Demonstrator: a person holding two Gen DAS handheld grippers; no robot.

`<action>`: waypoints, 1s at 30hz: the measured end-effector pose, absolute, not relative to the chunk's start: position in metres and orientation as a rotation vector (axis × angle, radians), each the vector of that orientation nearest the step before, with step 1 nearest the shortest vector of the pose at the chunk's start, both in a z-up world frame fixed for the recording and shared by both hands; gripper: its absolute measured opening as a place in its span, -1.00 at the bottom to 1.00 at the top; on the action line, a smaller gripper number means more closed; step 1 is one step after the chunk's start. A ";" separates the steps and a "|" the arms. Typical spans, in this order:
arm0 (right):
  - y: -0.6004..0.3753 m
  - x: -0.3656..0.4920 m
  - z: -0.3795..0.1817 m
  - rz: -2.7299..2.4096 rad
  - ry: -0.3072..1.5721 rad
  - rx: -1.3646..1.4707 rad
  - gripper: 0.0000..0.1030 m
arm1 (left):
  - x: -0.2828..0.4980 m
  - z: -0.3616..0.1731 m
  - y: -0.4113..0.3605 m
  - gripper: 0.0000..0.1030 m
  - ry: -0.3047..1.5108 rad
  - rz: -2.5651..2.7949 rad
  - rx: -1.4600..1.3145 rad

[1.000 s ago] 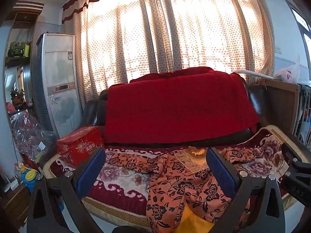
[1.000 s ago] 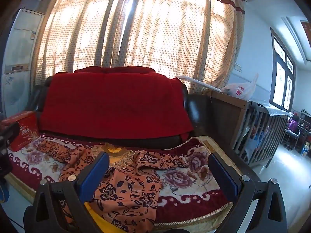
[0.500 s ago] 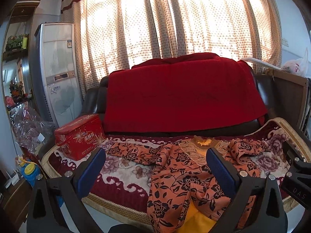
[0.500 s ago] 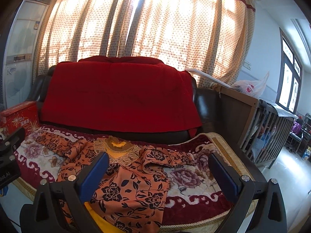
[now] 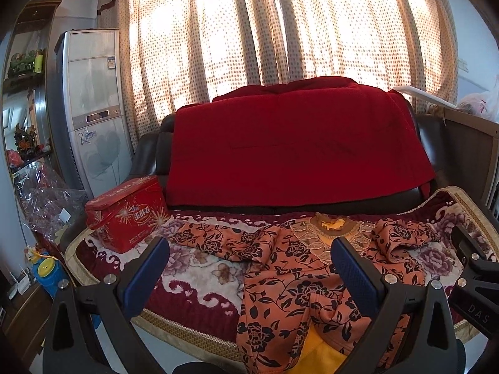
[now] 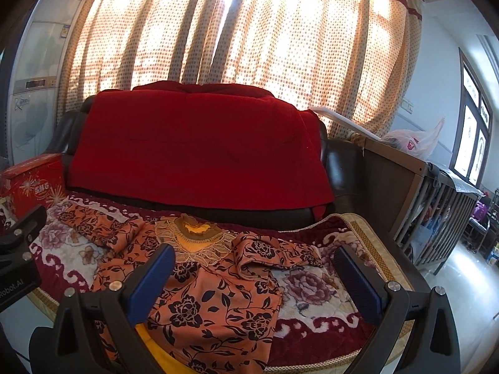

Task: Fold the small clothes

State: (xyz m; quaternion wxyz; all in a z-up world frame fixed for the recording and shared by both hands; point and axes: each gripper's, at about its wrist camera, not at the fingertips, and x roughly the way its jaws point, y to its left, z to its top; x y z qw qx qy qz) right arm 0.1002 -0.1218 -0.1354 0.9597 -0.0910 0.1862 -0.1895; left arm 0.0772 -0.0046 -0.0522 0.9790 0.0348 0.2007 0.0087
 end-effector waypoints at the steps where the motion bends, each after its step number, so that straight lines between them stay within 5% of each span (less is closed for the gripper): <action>1: -0.121 0.102 -0.136 -0.383 0.379 -0.185 0.99 | 0.079 -0.053 -0.005 0.99 0.404 0.017 0.063; 30: -0.148 0.182 -0.166 -0.391 0.460 -0.190 0.99 | 0.157 -0.077 -0.027 0.99 0.466 0.022 0.067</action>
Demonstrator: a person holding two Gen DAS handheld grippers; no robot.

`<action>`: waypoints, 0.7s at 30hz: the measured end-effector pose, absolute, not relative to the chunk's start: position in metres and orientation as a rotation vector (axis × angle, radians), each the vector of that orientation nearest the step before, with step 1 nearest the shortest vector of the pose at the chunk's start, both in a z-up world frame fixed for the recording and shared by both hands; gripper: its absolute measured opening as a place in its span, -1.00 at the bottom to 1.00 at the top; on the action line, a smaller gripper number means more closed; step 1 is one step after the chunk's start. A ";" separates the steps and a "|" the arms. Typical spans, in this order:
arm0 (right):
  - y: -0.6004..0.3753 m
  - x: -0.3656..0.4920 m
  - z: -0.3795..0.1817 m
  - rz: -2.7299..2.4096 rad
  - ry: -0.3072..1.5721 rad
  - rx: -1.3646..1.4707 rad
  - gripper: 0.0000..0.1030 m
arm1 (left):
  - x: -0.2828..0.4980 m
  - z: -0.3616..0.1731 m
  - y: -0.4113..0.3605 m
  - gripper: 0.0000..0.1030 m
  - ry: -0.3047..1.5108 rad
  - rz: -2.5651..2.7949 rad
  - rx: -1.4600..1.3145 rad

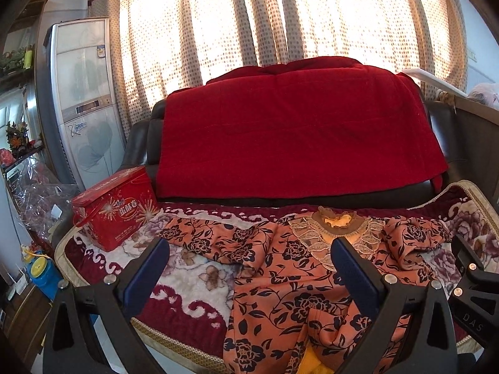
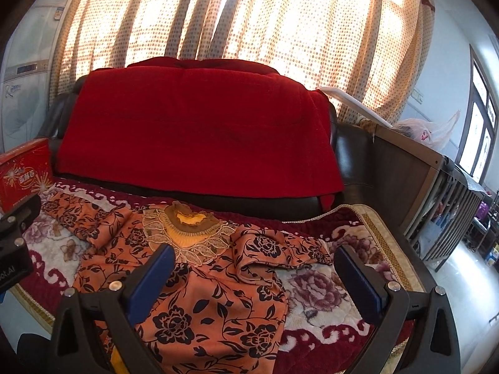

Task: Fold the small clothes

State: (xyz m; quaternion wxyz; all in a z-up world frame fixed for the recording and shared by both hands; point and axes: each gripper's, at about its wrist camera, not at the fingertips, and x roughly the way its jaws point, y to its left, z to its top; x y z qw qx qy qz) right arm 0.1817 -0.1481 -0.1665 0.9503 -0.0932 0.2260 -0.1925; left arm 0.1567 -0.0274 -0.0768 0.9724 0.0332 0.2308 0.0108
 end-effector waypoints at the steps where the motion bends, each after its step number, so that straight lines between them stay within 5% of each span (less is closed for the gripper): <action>1: -0.150 0.185 -0.167 -0.393 0.461 -0.189 0.99 | 0.160 -0.078 -0.030 0.99 0.473 0.020 0.071; 21: -0.219 0.283 -0.218 -0.390 0.574 -0.067 0.99 | 0.316 -0.163 -0.073 0.99 0.739 -0.081 -0.038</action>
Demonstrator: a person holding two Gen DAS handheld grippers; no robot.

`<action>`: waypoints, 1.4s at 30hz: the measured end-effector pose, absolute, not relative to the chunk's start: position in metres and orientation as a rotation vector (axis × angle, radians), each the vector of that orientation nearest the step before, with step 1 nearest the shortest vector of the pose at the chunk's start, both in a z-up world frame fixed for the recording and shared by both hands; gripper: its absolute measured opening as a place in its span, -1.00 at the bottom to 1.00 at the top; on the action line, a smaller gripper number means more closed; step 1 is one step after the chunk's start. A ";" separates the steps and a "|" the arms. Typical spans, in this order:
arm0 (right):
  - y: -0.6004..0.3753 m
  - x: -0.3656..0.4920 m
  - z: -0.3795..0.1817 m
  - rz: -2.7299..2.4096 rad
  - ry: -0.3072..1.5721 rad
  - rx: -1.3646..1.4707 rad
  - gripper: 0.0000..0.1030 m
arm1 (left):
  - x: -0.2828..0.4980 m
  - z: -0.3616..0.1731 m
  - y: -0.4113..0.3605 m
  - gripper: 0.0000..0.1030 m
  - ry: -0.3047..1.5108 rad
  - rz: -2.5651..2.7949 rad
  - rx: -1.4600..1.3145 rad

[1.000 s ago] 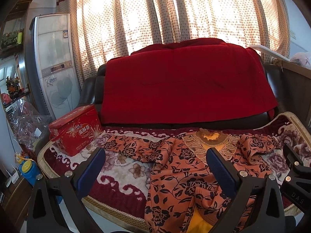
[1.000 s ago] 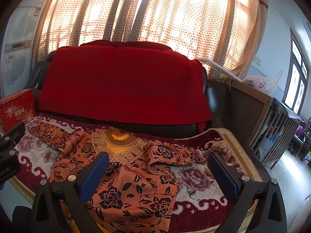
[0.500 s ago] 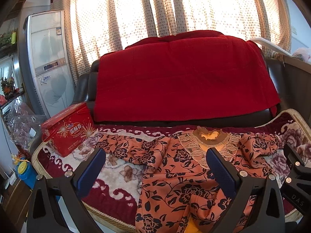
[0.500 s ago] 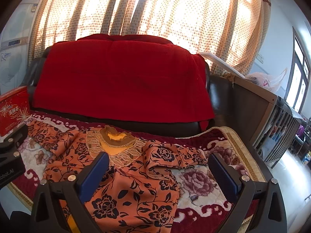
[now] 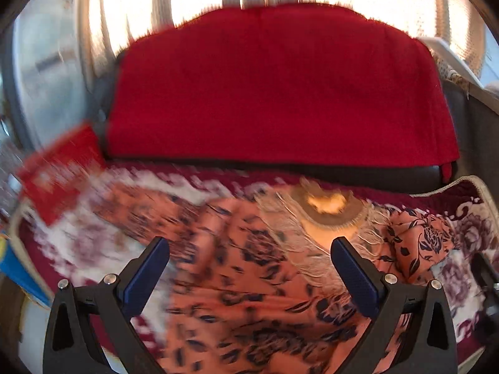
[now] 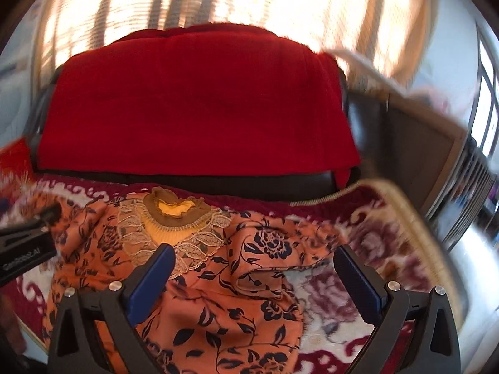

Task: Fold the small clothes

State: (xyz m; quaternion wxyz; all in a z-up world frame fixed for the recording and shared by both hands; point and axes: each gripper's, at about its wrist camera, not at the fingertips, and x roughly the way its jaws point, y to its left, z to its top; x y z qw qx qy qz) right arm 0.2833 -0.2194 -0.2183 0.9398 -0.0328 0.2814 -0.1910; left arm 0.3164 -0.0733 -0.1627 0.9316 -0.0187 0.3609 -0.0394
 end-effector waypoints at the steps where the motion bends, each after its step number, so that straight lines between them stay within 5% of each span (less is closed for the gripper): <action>1: -0.245 0.289 -0.224 -0.371 0.580 0.021 0.99 | 0.329 -0.173 -0.076 0.99 0.768 -0.085 -0.065; 10: -0.439 0.323 -0.299 -0.351 0.665 0.640 0.96 | 0.363 -0.227 -0.092 0.99 0.763 0.001 -0.007; 17: -0.505 0.347 -0.364 -0.369 0.723 0.950 0.43 | 0.374 -0.224 -0.082 0.99 0.645 0.035 -0.002; 20: -0.521 0.357 -0.375 -0.361 0.643 1.016 0.39 | 0.375 -0.220 -0.086 0.99 0.623 0.034 0.005; 22: -0.526 0.369 -0.375 -0.349 0.623 1.006 -0.07 | 0.376 -0.221 -0.087 0.99 0.620 0.033 0.013; 23: -0.528 0.375 -0.378 -0.355 0.636 1.008 -0.50 | 0.376 -0.222 -0.088 0.99 0.622 0.034 0.017; 25: -0.528 0.380 -0.382 -0.381 0.652 0.982 -0.79 | 0.377 -0.224 -0.087 0.99 0.625 0.037 0.029; 36: -0.514 0.298 -0.262 -0.763 0.266 0.536 -0.86 | 0.378 -0.232 -0.054 0.99 0.623 0.103 0.045; 42: -0.563 0.298 -0.301 -0.897 0.483 0.743 -0.78 | 0.386 -0.241 -0.045 0.99 0.673 0.120 0.068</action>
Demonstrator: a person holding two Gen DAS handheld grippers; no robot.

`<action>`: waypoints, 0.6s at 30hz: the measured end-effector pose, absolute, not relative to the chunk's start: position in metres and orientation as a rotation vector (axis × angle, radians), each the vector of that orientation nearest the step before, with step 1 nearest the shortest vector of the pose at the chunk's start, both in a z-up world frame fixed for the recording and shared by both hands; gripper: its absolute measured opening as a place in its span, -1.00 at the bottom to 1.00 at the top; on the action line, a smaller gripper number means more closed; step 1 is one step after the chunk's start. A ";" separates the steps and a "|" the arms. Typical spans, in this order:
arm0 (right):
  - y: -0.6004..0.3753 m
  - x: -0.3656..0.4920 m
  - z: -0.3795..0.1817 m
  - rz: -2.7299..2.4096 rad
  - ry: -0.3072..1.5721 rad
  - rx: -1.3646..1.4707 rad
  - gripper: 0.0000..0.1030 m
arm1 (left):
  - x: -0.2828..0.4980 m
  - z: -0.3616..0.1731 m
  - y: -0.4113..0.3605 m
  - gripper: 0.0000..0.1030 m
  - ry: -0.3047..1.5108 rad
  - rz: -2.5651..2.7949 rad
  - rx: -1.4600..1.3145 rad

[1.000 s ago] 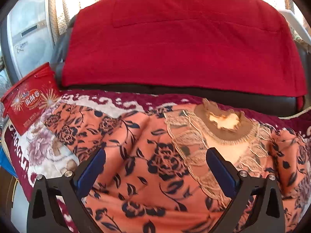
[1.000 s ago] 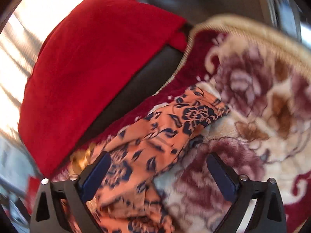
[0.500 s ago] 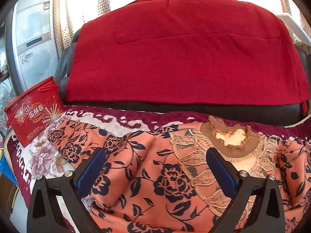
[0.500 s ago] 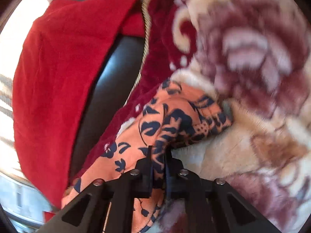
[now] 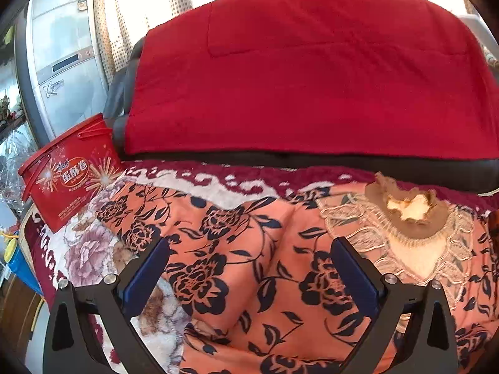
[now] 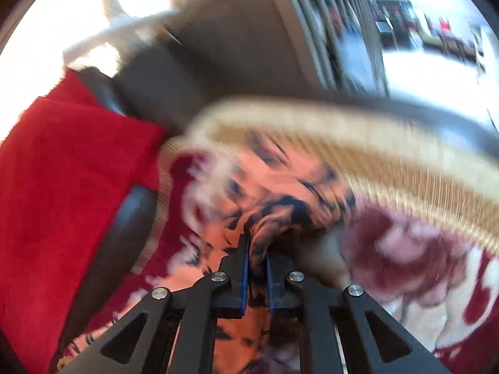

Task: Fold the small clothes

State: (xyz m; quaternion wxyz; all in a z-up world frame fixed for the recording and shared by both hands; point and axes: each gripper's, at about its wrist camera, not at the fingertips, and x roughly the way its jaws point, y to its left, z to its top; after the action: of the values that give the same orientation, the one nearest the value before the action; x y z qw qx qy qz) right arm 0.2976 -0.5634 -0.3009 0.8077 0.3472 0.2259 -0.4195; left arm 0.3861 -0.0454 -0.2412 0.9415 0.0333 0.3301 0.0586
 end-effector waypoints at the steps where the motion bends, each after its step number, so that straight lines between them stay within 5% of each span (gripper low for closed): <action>1: -0.567 0.299 -0.307 -0.903 0.514 0.769 -0.78 | 0.388 -0.243 -0.043 0.99 0.686 0.121 0.067; 16: -0.466 0.290 -0.242 -0.335 0.362 0.702 -0.57 | 0.332 -0.228 0.003 0.99 0.732 -0.018 0.053; 17: -0.448 0.285 -0.237 -0.253 0.336 0.684 -0.38 | 0.320 -0.225 0.006 0.99 0.725 -0.030 0.045; 18: -0.429 0.275 -0.232 -0.177 0.318 0.663 0.10 | 0.310 -0.223 0.009 0.99 0.720 -0.041 0.040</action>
State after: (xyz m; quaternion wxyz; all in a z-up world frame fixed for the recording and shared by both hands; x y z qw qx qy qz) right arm 0.2754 -0.4292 -0.2325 0.9293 0.3238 0.1552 -0.0864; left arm 0.3100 0.0088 -0.2227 0.9355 0.0195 0.3523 -0.0201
